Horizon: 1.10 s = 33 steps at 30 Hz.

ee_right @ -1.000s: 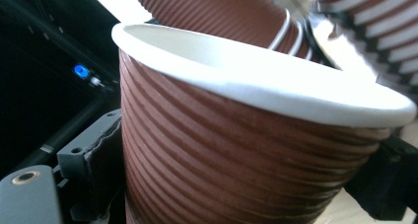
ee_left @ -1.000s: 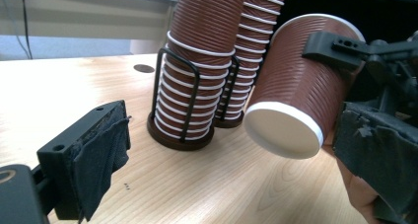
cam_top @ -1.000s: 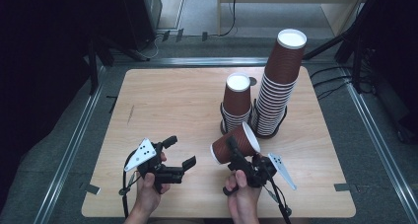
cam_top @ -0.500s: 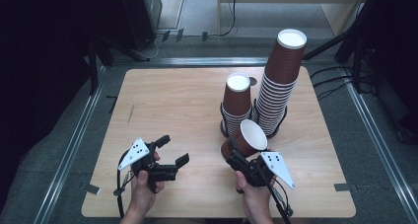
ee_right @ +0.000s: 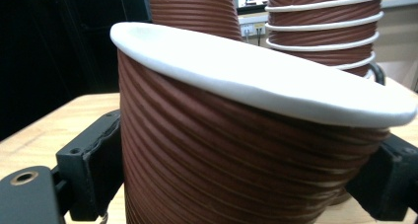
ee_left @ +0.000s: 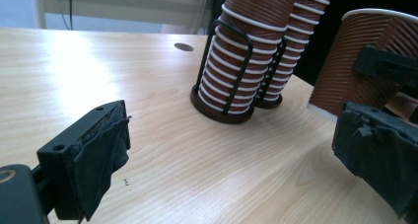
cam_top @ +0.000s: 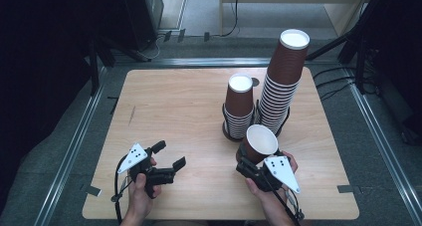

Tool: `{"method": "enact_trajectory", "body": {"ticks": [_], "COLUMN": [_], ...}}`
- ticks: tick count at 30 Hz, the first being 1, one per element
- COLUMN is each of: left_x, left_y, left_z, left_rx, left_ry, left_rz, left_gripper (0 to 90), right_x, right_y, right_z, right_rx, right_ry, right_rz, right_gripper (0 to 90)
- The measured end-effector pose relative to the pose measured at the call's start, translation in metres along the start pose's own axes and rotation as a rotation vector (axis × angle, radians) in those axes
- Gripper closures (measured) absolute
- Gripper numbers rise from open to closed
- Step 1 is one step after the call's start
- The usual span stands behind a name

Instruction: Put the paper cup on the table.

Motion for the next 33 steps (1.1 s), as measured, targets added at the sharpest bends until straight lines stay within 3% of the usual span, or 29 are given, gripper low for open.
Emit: {"method": "enact_trajectory", "body": {"ticks": [4, 8, 13, 20, 24, 29, 33], "left_x": [0.007, 0.016, 0.014, 0.019, 0.019, 0.026, 0.033], "left_y": [0.004, 0.010, 0.020, 0.037, 0.045, 0.050, 0.051], "left_z": [0.005, 0.013, 0.026, 0.055, 0.077, 0.096, 0.106], "left_rx": [-0.021, -0.050, -0.088, -0.160, -0.217, -0.264, -0.278], "left_ry": [0.002, -0.007, 0.009, 0.031, 0.054, 0.062, 0.055], "left_rz": [0.012, 0.034, 0.018, 0.017, 0.001, 0.013, 0.048], "left_gripper": [1.3, 1.3, 1.3, 1.3, 1.3, 1.3, 1.3], "right_x": [0.001, 0.000, -0.002, -0.004, -0.001, 0.004, 0.010], "right_y": [0.008, 0.016, 0.030, 0.046, 0.052, 0.055, 0.052], "right_z": [-0.012, -0.032, -0.062, -0.098, -0.131, -0.152, -0.165], "right_rx": [0.007, 0.030, 0.098, 0.178, 0.263, 0.304, 0.320], "right_ry": [0.053, 0.068, 0.086, 0.119, 0.115, 0.124, 0.132], "right_rz": [0.009, 0.006, -0.001, -0.019, -0.037, -0.048, -0.018], "right_gripper": [8.7, 8.7, 8.7, 8.7, 8.7, 8.7, 8.7]}}
Point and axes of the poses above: each handheld gripper's, and its own axes: y roughly backward along the jaws, x roughly out of its underside, z roughly to its left, the point moved 6 cm from there along -y, roughly forward along the jaws, and after that the axes turned 12 degrees about -x, right-handed, at the moved point
